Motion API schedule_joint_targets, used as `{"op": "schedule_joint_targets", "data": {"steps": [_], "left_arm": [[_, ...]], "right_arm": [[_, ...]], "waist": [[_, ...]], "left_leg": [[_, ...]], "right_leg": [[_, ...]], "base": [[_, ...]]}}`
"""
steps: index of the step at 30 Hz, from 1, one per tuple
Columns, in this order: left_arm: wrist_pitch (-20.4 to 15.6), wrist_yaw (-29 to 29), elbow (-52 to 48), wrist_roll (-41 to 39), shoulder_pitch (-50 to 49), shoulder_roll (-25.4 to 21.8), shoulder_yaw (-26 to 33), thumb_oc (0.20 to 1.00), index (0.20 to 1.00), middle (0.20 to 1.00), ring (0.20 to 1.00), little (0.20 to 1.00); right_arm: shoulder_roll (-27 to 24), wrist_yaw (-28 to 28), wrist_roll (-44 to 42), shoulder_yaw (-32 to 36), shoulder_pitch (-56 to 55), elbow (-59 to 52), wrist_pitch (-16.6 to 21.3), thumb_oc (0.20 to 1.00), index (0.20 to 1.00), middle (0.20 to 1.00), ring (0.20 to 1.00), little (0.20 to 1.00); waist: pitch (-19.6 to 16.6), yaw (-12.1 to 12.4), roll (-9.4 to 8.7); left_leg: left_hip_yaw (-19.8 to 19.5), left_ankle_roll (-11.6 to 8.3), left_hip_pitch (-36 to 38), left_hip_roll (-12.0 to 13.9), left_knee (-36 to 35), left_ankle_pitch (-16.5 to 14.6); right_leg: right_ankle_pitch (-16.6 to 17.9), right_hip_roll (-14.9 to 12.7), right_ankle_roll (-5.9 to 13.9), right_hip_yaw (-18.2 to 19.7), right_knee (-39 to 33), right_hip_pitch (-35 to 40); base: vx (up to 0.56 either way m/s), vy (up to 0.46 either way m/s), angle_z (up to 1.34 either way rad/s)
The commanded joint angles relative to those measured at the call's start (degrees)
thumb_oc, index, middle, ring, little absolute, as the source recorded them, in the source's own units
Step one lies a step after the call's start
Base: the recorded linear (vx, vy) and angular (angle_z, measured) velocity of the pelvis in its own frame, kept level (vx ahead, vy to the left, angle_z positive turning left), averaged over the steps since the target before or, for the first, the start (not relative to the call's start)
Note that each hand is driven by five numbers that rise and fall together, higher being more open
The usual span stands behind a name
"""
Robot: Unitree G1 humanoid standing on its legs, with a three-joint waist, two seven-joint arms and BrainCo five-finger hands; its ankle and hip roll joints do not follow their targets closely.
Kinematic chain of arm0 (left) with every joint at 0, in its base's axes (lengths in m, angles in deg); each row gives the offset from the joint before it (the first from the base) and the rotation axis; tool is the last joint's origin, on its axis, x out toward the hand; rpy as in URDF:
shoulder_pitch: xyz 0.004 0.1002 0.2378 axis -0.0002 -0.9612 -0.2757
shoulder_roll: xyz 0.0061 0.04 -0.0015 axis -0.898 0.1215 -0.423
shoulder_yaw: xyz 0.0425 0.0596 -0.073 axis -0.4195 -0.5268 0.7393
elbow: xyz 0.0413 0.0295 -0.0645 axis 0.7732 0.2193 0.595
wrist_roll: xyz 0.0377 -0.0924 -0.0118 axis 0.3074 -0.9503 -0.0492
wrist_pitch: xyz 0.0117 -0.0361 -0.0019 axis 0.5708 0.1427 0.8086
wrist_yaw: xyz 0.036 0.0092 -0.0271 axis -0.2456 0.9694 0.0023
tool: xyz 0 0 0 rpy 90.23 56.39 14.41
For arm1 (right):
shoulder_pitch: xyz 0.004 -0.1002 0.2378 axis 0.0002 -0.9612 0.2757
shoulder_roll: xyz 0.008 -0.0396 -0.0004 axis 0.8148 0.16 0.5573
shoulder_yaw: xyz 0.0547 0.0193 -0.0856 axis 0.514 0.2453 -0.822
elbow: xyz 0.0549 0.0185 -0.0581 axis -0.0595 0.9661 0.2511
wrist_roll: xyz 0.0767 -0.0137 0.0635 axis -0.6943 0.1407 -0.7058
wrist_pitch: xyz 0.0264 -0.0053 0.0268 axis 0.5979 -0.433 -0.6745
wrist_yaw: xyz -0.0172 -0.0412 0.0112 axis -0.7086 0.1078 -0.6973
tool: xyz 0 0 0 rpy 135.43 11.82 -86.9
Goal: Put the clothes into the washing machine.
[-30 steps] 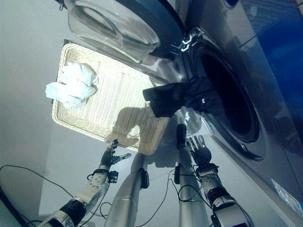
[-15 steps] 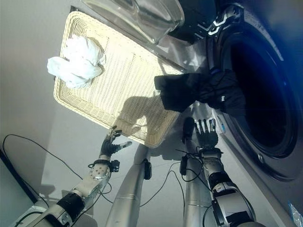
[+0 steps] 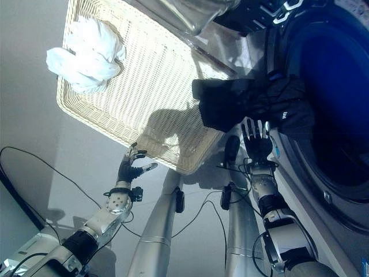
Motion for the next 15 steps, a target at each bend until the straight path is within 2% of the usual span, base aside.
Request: {"op": "schedule_joint_targets", "data": {"steps": [1, 7, 15], "left_arm": [[3.75, 1.43, 0.81, -1.66, 0.36, 2.64, -2.89, 1.0, 1.0, 1.0, 1.0, 1.0], [4.2, 1.85, -0.06, -2.17, 1.12, 1.7, -2.71, 1.0, 1.0, 1.0, 1.0, 1.0], [5.69, 3.0, -2.4, -3.73, 1.89, -1.15, -2.18, 1.0, 1.0, 1.0, 1.0, 1.0]], "right_arm": [[-1.54, 1.7, -1.44, -1.59, -2.02, -4.91, 3.1, 1.0, 1.0, 1.0, 1.0, 1.0], [-3.92, 3.13, -0.25, -2.42, 0.92, -4.88, 5.25, 1.0, 1.0, 1.0, 1.0, 1.0], [-7.94, 13.19, -7.43, -3.76, 4.32, -9.45, 5.63, 1.0, 1.0, 1.0, 1.0, 1.0]], "waist": [[-0.67, 0.03, 1.17], [-0.67, 0.63, 1.69], [-0.67, 1.06, 2.37]], "left_leg": [[1.25, 0.98, -2.02, -3.75, 2.36, -0.97], [1.1, 0.91, -2.39, -3.85, 2.1, -0.8], [1.6, 0.66, -1.89, -3.82, 1.28, -0.59]], "right_leg": [[10.44, 1.54, 6.84, 1.15, -10.21, 2.39], [10.59, 0.97, 7.02, 0.58, -10.66, 2.15], [10.31, 0.5, 7.41, -0.1, -11.11, 2.58]], "base": [[0.0, 0.007, 0.05], [0.0, 0.001, 0.01], [0.0, 0.0, 0.0]]}}
